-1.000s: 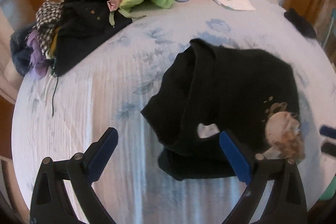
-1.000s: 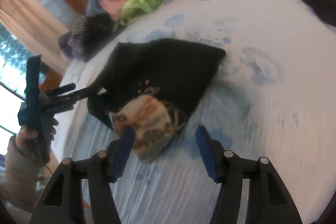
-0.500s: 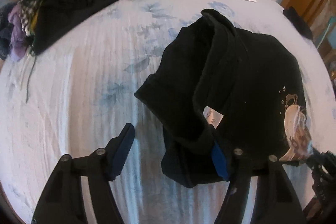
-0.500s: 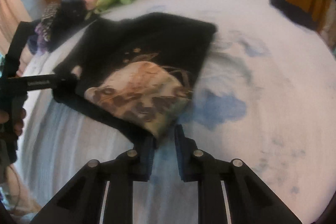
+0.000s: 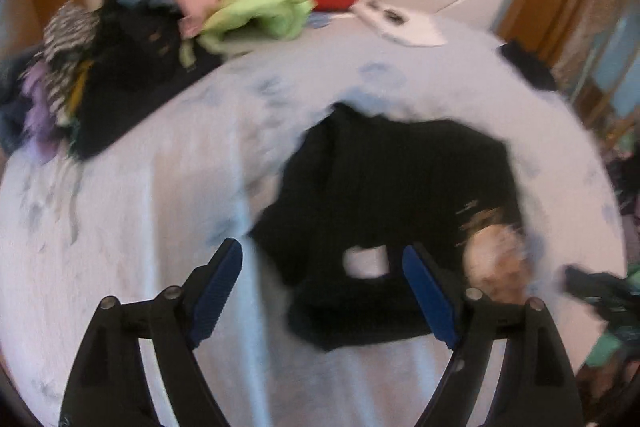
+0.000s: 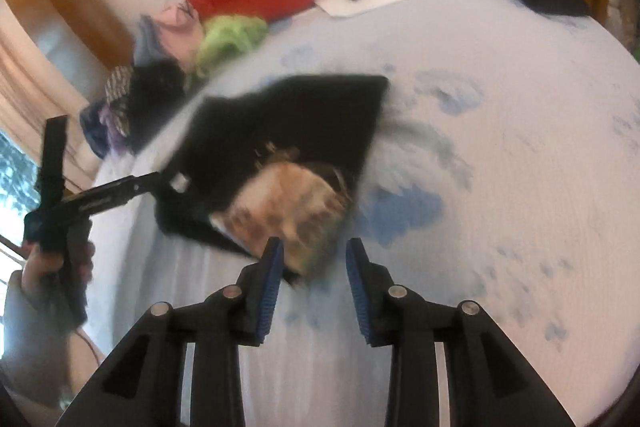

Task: Fold clothes
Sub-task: 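Grasp the folded shirt edges with both grippers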

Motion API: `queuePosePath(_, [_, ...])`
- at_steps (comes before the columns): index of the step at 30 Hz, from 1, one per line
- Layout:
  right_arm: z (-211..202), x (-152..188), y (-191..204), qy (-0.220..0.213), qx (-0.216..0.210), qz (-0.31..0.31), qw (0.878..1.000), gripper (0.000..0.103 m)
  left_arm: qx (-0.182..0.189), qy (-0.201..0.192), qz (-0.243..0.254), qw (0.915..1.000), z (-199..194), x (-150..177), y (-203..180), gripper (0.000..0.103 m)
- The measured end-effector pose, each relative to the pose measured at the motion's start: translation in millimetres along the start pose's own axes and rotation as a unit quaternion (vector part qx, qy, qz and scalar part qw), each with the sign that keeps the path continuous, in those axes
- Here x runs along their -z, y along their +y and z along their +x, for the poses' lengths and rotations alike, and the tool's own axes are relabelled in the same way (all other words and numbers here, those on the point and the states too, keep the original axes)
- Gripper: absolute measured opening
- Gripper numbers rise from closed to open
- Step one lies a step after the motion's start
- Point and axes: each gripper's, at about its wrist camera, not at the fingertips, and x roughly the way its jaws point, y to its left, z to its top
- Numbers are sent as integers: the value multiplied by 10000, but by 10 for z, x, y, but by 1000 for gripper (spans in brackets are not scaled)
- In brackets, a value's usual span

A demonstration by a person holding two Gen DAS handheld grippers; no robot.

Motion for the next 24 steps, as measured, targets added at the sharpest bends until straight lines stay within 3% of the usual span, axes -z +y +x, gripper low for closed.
queuePosePath(2, [226,-24,81,188,-11,-58,9998,9,-189,73,197,9996,106,-17,-49,84])
queuePosePath(6, [465,129,41,604,218,-6,9979,4,-494,534,135,9973,399,89,139,84])
queuePosePath(9, [446,171,-90,706,93,176,9973,0,-554,714,-105,9959,520,172,298,85])
queuePosePath(12, [423,155,-54,827,185,59,9964,0,-589,653,-128,9960,478,161,289,84])
queuePosePath(15, [204,152,98,471,497,-332,9971,5,-474,324,-97,9983,243,149,263,84])
queuePosePath(19, [269,218,90,440,219,-374,9981,5,-334,135,-255,9990,30,129,350,85])
queuePosePath(23, [364,266,-2,567,134,-189,9981,5,-621,121,-466,9969,-95,181,526,88])
queuePosePath(24, [325,253,-20,609,98,-111,9980,5,-606,91,-577,9965,-138,198,584,94])
